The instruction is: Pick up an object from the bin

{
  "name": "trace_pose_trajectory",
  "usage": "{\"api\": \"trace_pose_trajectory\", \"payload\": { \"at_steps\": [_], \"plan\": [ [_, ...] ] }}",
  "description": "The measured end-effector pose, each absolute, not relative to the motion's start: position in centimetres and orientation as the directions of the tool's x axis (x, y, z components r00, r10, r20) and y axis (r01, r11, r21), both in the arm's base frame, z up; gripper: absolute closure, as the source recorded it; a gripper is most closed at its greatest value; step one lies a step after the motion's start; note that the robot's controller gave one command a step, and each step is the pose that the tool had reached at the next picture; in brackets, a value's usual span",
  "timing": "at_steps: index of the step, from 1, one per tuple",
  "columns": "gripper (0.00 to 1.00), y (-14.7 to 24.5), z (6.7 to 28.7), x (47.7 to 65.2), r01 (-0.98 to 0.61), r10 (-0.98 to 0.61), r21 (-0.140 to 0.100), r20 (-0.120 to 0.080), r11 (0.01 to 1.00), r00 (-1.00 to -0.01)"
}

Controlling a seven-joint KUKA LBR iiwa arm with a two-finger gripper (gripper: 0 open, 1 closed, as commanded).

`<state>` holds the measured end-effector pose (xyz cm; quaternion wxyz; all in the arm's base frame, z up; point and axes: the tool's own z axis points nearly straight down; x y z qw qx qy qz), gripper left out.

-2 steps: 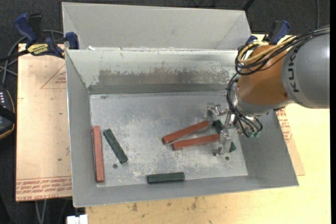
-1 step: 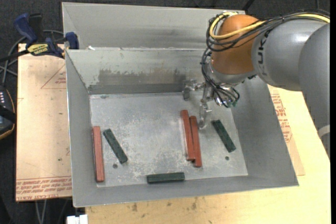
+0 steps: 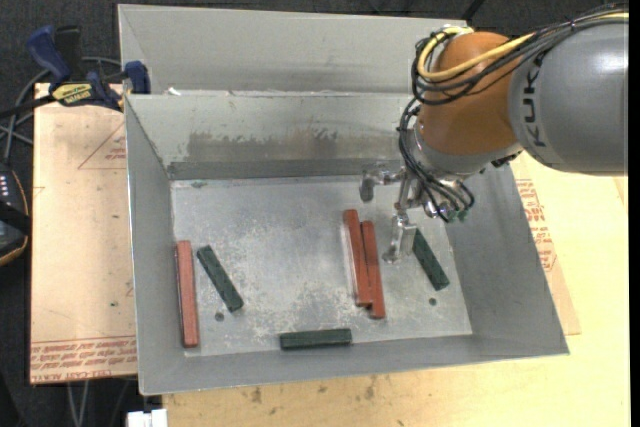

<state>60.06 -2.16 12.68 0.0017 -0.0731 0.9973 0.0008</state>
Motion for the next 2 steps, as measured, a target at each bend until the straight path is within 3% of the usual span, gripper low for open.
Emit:
{"api": "trace_pose_trajectory", "payload": {
  "at_steps": [1, 2],
  "plan": [
    [0.0, -0.1, 7.1, 60.2, -0.549, -0.549, 0.0, 0.0, 0.836, -0.836],
    [0.0, 0.8, 7.0, 61.5, -0.83, -0.83, -0.002, -0.005, 0.558, -0.558]
  ]
}}
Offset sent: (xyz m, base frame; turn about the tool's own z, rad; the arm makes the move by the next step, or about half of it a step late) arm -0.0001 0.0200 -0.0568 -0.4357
